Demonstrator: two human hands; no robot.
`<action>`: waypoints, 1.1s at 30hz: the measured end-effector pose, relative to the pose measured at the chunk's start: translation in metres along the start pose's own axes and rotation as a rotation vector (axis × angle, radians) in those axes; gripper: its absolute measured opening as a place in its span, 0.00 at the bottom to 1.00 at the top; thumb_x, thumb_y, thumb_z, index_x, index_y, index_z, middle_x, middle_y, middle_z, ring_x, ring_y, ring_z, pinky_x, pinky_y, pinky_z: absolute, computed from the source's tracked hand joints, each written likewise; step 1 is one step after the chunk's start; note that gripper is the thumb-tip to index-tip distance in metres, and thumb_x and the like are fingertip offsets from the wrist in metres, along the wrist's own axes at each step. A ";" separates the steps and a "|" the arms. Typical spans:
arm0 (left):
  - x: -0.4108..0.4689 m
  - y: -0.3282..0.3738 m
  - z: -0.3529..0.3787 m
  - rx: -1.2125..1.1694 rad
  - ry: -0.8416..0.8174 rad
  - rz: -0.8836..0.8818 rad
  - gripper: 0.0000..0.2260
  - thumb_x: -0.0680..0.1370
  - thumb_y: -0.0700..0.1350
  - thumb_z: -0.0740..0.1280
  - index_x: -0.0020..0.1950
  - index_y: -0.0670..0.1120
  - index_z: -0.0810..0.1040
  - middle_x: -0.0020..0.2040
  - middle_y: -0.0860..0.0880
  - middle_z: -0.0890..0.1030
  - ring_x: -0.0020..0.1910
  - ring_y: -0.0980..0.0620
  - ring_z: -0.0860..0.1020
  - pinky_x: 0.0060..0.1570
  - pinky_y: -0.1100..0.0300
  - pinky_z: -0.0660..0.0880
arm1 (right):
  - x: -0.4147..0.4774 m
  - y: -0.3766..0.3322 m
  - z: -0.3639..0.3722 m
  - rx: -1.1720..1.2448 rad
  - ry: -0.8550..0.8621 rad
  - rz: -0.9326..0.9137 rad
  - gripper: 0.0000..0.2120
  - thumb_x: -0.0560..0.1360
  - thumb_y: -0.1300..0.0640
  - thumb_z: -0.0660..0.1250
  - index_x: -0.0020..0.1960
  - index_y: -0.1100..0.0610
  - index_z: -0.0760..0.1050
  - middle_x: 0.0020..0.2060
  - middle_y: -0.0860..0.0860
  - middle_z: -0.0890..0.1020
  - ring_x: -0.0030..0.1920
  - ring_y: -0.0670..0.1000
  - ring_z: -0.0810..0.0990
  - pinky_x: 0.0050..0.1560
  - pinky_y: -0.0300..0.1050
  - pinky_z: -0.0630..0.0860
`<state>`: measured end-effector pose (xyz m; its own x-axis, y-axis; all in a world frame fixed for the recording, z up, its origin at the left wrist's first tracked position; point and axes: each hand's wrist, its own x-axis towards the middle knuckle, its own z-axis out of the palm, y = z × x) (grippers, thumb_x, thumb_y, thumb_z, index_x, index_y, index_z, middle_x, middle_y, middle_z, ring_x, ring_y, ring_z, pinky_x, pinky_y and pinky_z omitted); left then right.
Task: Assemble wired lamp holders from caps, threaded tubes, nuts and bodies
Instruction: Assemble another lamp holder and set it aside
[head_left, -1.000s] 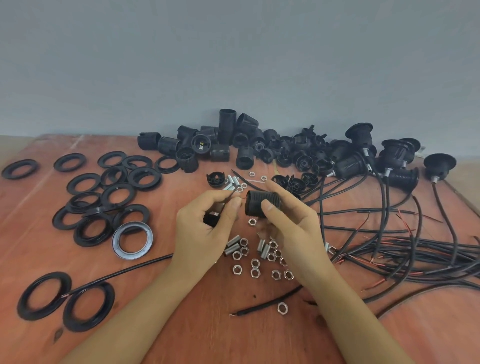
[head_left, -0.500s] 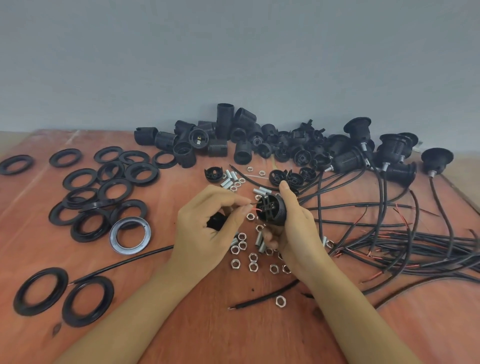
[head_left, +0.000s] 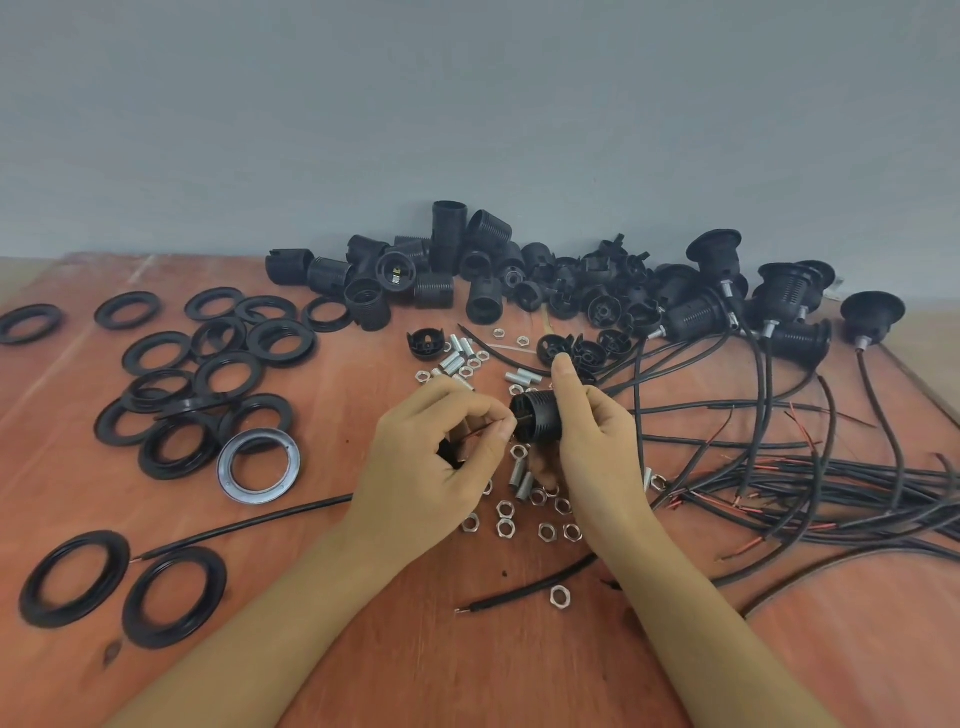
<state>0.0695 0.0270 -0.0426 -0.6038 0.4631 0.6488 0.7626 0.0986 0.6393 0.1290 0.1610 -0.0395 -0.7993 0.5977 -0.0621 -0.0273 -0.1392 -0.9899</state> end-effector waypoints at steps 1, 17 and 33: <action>0.000 0.000 0.000 -0.001 0.001 0.001 0.02 0.75 0.39 0.70 0.43 0.44 0.82 0.40 0.51 0.78 0.35 0.52 0.76 0.36 0.59 0.73 | 0.000 0.000 0.000 0.012 0.000 0.014 0.27 0.77 0.40 0.64 0.41 0.66 0.73 0.24 0.54 0.75 0.20 0.51 0.71 0.19 0.39 0.65; 0.001 0.003 -0.001 -0.013 0.009 0.016 0.04 0.74 0.36 0.71 0.42 0.45 0.82 0.36 0.52 0.77 0.35 0.53 0.74 0.34 0.65 0.71 | 0.001 0.002 -0.001 0.043 -0.009 0.029 0.25 0.78 0.41 0.63 0.39 0.63 0.73 0.25 0.55 0.75 0.20 0.50 0.71 0.20 0.39 0.65; 0.001 0.001 0.000 -0.003 -0.004 0.021 0.04 0.76 0.37 0.71 0.43 0.45 0.81 0.35 0.51 0.75 0.35 0.53 0.73 0.35 0.67 0.70 | 0.002 0.004 0.000 0.040 0.002 0.020 0.26 0.76 0.38 0.65 0.40 0.62 0.74 0.24 0.54 0.76 0.19 0.51 0.72 0.19 0.37 0.64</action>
<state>0.0693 0.0271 -0.0415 -0.5869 0.4685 0.6603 0.7743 0.0866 0.6268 0.1276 0.1618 -0.0440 -0.7986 0.5962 -0.0826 -0.0347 -0.1826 -0.9826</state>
